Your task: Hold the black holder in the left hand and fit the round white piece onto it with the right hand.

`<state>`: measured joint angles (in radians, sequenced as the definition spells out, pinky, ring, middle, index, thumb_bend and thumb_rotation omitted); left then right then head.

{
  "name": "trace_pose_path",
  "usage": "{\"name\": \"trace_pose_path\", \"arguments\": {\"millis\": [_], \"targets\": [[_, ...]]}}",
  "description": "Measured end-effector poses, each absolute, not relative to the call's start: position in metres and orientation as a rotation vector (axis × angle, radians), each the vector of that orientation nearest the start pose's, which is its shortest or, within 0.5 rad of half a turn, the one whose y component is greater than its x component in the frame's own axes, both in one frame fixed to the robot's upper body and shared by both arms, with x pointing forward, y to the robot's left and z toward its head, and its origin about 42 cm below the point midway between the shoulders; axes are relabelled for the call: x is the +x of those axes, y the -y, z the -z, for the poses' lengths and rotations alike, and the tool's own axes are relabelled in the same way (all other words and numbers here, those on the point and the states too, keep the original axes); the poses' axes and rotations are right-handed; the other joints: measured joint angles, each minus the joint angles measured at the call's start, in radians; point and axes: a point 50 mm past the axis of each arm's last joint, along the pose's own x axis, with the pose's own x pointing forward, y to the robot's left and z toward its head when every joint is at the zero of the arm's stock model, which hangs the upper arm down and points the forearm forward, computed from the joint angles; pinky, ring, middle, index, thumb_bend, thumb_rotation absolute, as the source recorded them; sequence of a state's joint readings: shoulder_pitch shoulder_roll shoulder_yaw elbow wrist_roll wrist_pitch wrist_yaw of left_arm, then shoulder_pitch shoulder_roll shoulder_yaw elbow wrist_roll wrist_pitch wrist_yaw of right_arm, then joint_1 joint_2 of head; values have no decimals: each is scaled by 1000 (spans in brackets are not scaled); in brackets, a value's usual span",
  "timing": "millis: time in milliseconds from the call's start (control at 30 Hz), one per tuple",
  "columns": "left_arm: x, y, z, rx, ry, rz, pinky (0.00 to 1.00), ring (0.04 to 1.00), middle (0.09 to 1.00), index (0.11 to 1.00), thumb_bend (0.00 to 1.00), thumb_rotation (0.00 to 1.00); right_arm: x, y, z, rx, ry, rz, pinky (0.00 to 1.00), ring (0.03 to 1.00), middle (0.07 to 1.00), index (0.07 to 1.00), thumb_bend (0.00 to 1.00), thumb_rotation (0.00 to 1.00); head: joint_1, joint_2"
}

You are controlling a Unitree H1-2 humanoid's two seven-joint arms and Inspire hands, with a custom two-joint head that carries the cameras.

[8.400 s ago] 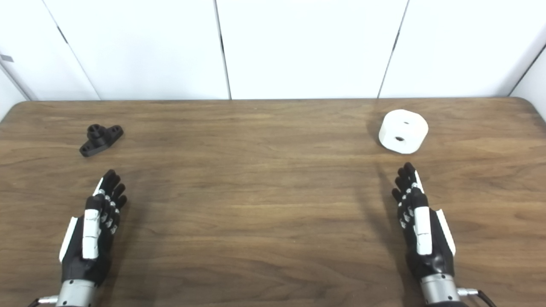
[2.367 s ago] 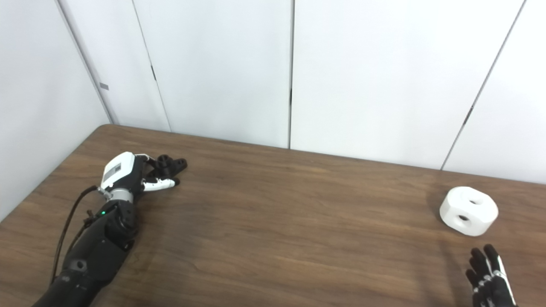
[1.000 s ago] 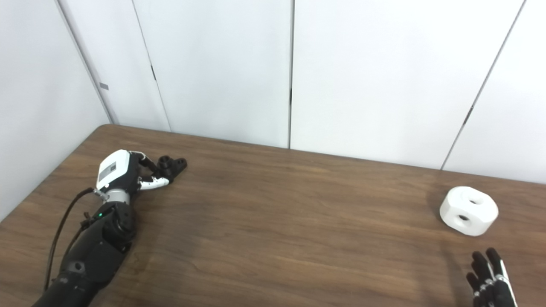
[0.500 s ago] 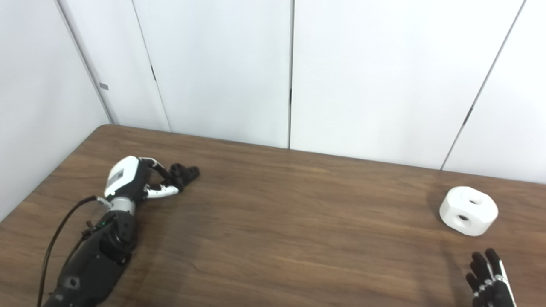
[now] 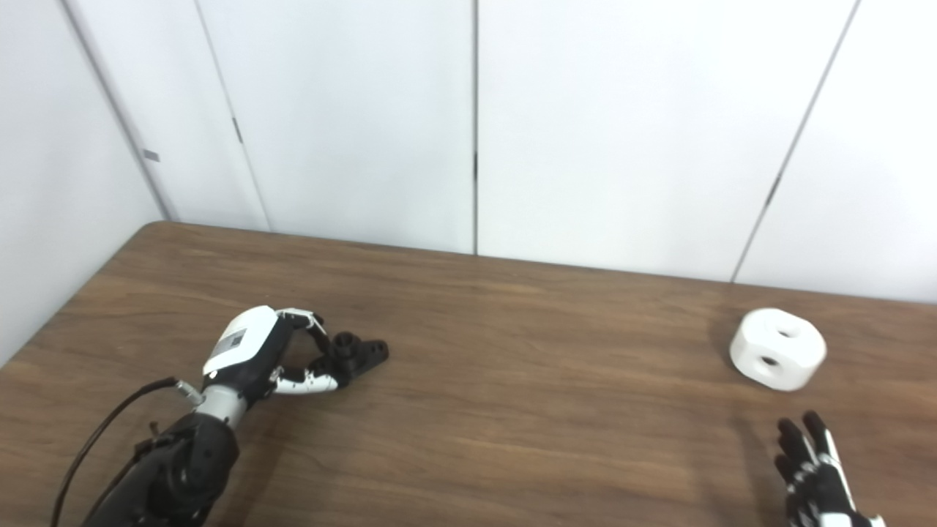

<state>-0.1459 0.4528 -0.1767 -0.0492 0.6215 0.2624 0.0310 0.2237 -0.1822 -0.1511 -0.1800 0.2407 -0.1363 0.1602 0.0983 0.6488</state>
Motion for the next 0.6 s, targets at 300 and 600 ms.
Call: {"name": "trace_pose_path", "arguments": {"millis": [300, 600], "targets": [[289, -265, -153, 1188, 160, 109, 909, 877, 779, 486, 521, 62, 205, 298, -114, 25, 91, 17, 1000, 983, 961, 996, 595, 924, -41, 35], [271, -215, -151, 1174, 234, 232, 919, 894, 783, 486, 521, 58, 205, 294, -116, 37, 65, 26, 1000, 1000, 963, 1000, 589, 962, -77, 74]]}}
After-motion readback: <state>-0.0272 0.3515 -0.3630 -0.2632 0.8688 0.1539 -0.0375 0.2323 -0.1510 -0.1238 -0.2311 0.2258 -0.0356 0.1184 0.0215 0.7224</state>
